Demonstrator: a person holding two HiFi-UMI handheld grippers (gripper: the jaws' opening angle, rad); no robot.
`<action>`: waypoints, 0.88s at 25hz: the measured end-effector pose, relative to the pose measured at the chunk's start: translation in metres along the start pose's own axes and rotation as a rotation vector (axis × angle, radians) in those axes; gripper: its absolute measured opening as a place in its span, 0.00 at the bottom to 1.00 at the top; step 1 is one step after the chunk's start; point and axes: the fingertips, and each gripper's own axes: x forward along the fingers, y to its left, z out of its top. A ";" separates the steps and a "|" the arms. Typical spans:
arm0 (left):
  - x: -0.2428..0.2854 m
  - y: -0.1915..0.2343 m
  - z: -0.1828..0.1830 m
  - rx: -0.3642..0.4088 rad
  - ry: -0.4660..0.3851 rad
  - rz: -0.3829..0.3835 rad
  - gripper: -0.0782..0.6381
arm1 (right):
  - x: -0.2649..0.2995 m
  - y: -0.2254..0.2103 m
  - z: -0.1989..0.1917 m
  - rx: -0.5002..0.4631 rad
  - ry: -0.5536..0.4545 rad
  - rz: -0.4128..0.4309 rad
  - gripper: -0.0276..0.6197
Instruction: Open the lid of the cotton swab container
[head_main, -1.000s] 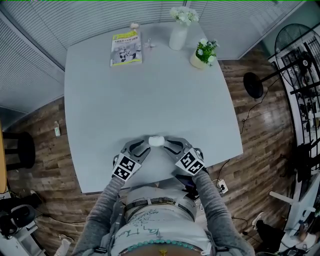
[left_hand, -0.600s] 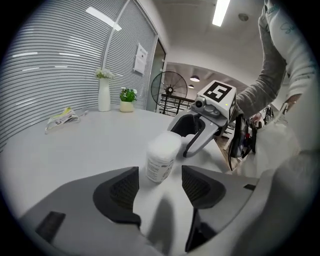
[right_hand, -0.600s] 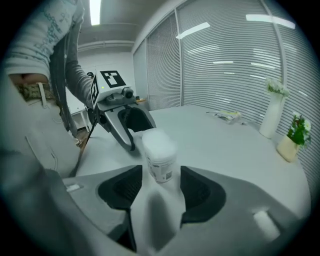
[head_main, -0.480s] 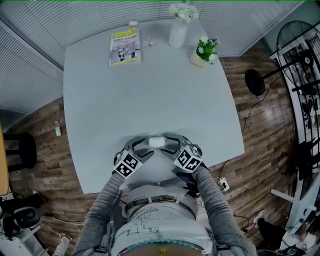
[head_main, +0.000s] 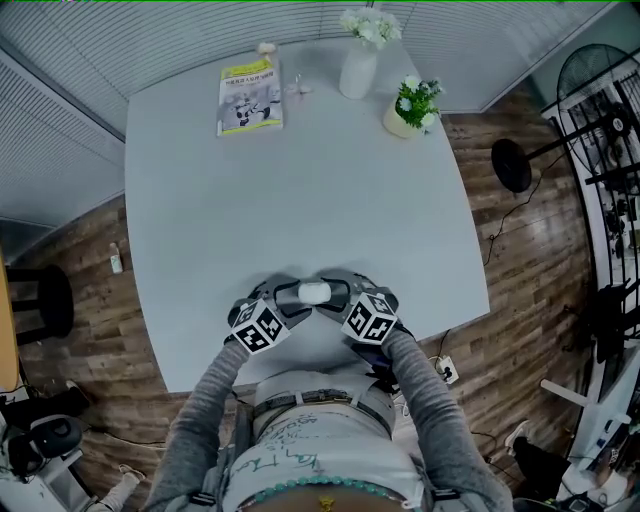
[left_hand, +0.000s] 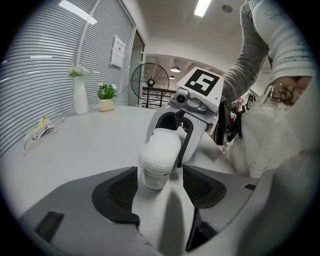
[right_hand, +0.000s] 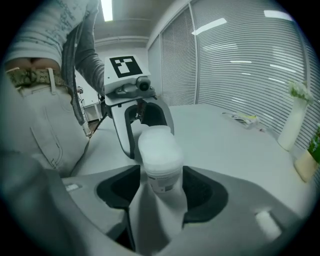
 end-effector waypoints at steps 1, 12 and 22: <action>0.002 0.000 0.000 0.016 0.007 -0.010 0.50 | 0.002 0.000 0.000 -0.006 0.001 0.006 0.43; 0.008 0.000 0.003 0.041 0.024 -0.027 0.40 | 0.016 0.003 0.003 -0.089 -0.004 0.047 0.41; 0.009 0.001 0.003 0.007 0.022 -0.042 0.40 | 0.030 0.006 0.001 -0.152 0.007 0.073 0.39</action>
